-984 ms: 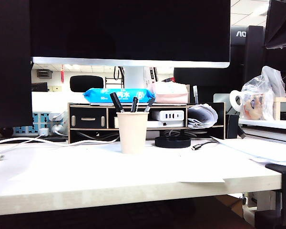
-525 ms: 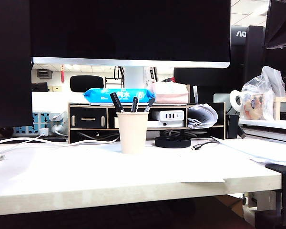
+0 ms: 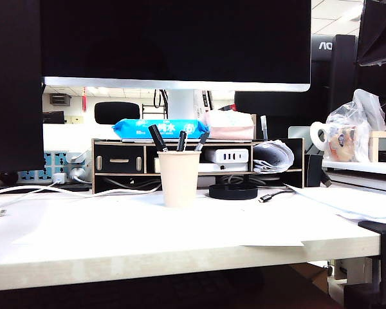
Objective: Pick up the marker and insert it into the paper cup.
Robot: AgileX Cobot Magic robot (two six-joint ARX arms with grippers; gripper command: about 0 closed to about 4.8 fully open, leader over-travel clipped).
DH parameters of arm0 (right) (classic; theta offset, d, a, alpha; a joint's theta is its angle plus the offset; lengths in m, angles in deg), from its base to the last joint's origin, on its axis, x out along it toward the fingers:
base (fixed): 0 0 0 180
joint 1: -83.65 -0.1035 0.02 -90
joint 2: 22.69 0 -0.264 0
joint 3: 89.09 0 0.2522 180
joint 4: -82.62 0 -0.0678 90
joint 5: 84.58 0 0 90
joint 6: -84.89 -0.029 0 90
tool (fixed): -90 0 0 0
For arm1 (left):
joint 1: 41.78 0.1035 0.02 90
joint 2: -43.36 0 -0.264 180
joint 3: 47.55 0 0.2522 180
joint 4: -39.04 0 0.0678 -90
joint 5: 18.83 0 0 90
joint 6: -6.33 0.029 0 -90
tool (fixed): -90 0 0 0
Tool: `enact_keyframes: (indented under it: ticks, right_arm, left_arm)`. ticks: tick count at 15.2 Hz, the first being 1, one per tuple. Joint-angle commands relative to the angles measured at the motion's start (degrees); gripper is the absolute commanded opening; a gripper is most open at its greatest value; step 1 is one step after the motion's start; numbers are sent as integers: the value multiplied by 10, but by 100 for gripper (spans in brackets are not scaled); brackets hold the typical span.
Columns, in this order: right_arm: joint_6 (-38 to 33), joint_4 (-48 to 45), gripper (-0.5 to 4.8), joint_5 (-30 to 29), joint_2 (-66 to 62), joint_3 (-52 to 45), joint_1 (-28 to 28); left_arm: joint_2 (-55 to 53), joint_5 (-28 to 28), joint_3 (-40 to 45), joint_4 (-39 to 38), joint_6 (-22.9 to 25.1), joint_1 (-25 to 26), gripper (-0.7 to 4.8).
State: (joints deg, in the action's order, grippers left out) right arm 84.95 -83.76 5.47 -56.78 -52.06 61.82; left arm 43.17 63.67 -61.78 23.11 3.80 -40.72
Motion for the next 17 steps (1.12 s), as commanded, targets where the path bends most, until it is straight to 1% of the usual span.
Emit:
enact_keyframes:
  ticks: [1,4,5,6,7,8,9,11,12,14,15,17]
  right_arm:
    - [2,-10,-1,2,1,2,0]
    - [2,-9,-1,2,2,2,0]
    - [-8,23,-1,-1,34,2,0]
    - [-2,49,-1,0,63,0,0]
    - [19,58,-1,36,93,-12,3]
    - [14,59,-1,120,153,-50,20]
    - [3,59,-1,136,197,-81,40]
    - [-32,59,-1,131,264,-122,79]
    - [-55,59,-1,119,299,-146,108]
    - [-76,59,-1,117,329,-175,144]
    - [-98,57,-1,116,340,-189,161]
    - [-106,56,-1,112,339,-203,173]
  left_arm:
    - [0,-2,-1,5,2,1,-4]
    - [0,-2,-1,5,2,1,-5]
    - [0,-2,-1,5,2,1,-4]
    - [0,-2,-1,5,2,1,-5]
    - [0,-2,-1,6,2,1,-5]
    - [0,-2,-1,5,2,1,-5]
    - [0,-2,-1,6,2,1,-4]
    - [0,-2,-1,5,2,1,-4]
    - [0,-3,-1,5,2,1,-4]
    - [0,-3,-1,5,2,1,-5]
    - [0,-2,-1,6,2,1,-5]
    - [0,-2,-1,5,2,1,-5]
